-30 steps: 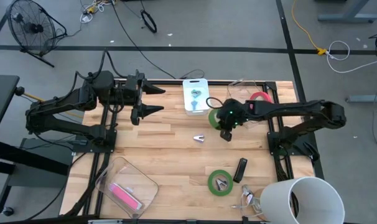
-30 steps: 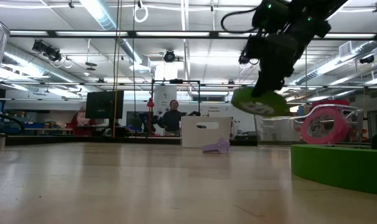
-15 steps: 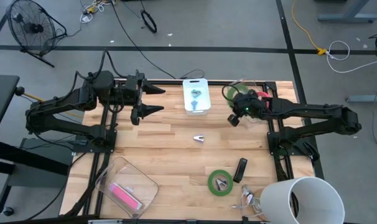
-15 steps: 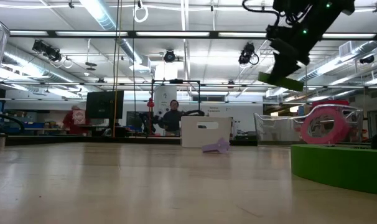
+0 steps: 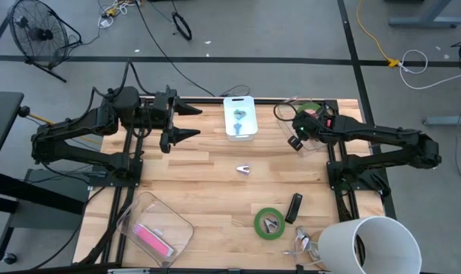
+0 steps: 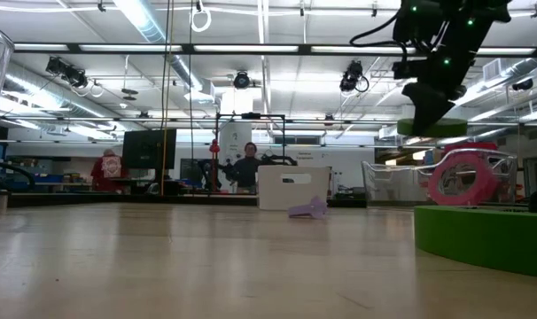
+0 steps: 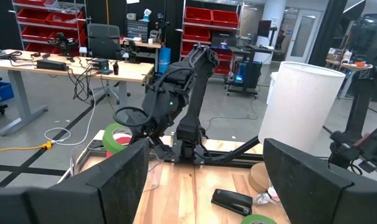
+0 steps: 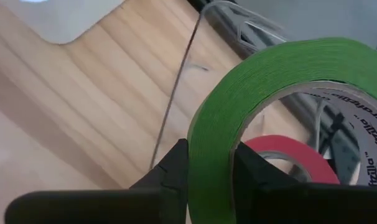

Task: Pick and place Stapler, Stapler remover, tape
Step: Put the green tape into the top transparent bin

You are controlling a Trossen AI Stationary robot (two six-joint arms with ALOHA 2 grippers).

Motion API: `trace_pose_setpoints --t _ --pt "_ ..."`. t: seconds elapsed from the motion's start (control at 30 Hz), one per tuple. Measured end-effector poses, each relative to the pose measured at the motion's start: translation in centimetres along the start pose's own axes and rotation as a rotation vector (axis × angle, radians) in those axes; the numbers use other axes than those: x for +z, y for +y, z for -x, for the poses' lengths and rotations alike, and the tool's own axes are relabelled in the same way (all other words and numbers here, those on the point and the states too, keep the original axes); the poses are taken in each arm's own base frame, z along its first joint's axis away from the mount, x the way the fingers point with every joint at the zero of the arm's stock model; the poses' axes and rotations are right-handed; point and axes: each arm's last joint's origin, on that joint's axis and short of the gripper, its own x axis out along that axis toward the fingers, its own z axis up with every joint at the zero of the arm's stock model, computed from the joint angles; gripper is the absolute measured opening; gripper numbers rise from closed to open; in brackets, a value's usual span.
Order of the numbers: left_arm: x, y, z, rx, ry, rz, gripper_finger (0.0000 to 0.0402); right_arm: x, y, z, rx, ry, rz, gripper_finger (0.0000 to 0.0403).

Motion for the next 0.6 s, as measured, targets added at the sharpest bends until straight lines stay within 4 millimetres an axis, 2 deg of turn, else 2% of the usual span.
trace_pose_setpoints --t 0.3,0.6 --pt "0.0 0.0 0.0 0.0 0.0 0.006 0.0318 1.1 -1.7 -1.1 0.179 0.002 -0.176 0.007" --pt "0.0 0.0 0.0 0.0 0.0 0.008 0.0318 1.7 -4.5 -2.2 0.266 -0.002 -0.389 0.007"
